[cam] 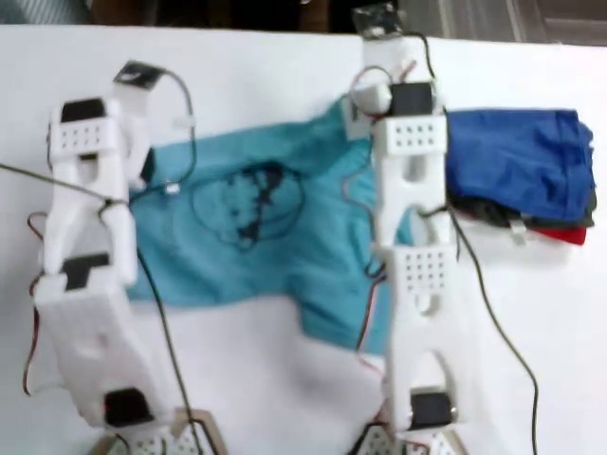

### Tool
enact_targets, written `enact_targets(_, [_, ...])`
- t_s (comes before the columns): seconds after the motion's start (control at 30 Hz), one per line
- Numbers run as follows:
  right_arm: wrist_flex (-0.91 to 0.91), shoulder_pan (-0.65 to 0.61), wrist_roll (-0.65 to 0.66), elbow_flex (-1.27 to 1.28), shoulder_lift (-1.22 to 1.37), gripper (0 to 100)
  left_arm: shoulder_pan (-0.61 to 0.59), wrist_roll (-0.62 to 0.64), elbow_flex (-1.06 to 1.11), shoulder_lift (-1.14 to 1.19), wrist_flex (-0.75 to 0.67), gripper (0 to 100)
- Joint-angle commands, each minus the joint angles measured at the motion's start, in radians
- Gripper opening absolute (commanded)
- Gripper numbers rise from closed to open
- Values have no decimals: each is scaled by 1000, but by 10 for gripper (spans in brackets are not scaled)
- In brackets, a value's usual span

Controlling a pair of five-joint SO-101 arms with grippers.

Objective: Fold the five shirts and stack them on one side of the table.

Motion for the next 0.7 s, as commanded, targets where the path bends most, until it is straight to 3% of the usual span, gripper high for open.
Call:
enact_targets(0.0, [28, 5, 34, -38, -94, 19, -3, -6, -5, -107, 60, 27])
enact_targets(0.27, [31, 24, 40, 11, -219, 19, -3, -91, 351, -430, 18, 27])
enact_targets(0.47, [30, 21, 41, 259, -463, 19, -3, -103, 624, -631, -63, 26])
enact_targets(0.67, [30, 19, 41, 466, -634, 19, -3, -114, 733, -753, -64, 26])
